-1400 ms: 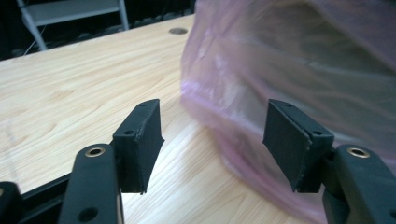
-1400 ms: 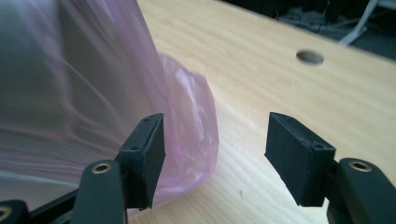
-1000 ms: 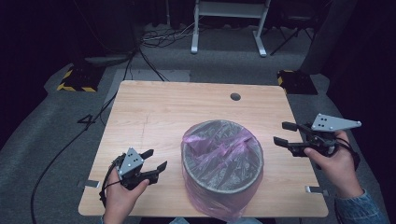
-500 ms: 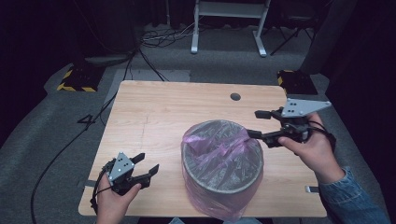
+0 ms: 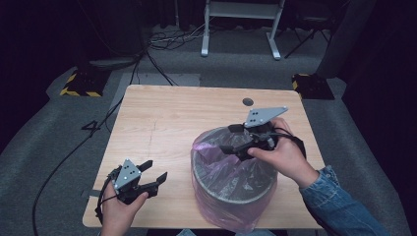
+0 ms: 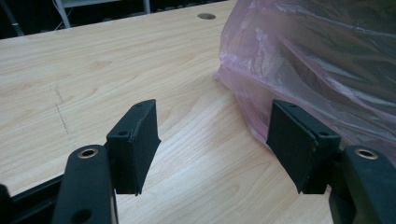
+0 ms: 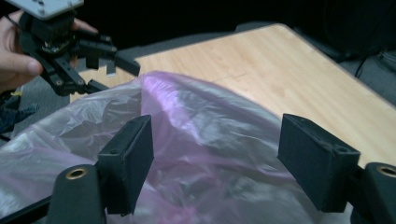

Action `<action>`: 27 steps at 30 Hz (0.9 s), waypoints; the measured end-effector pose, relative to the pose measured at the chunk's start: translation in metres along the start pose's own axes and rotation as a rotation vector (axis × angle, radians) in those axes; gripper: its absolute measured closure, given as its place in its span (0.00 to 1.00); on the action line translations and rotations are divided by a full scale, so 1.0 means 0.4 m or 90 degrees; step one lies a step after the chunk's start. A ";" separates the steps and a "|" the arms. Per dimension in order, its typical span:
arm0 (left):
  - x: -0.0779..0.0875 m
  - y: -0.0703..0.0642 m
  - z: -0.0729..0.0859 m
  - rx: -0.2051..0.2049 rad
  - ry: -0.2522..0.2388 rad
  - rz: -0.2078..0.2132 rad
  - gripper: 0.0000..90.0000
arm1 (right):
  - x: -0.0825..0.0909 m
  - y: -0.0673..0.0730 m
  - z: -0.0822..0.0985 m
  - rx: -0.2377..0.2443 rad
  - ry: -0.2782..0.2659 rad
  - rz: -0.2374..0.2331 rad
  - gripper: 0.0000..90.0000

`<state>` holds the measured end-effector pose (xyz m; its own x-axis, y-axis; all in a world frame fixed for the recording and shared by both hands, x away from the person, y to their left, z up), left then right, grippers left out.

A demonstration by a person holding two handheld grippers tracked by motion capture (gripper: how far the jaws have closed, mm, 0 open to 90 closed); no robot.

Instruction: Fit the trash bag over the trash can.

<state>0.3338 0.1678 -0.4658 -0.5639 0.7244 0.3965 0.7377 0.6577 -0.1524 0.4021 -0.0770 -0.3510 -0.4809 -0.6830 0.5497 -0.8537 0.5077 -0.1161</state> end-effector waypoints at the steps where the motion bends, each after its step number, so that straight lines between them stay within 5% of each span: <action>1: -0.002 -0.001 -0.001 0.001 -0.001 0.001 0.38 | -0.012 0.006 0.001 0.001 0.004 0.000 0.28; 12: -0.006 0.000 0.000 -0.002 0.000 0.006 0.38 | -0.130 0.044 0.070 0.034 0.113 -0.008 0.20; 27: -0.011 0.002 0.005 0.000 0.004 0.009 0.38 | -0.198 0.079 0.180 0.070 0.263 -0.030 0.18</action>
<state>0.3362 0.1655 -0.4694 -0.5509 0.7326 0.3998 0.7459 0.6471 -0.1579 0.3989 -0.0448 -0.4578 -0.3399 -0.4251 0.8389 -0.8998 0.4066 -0.1585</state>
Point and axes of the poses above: each handheld gripper's, and its own axes: x roughly backward along the jaws, z roughly out of its underside, y roughly to its left, the point moved 8 cm from there along -x, roughly forward along the jaws, and after that the axes turned 12 degrees about z, right-handed, at the moved point
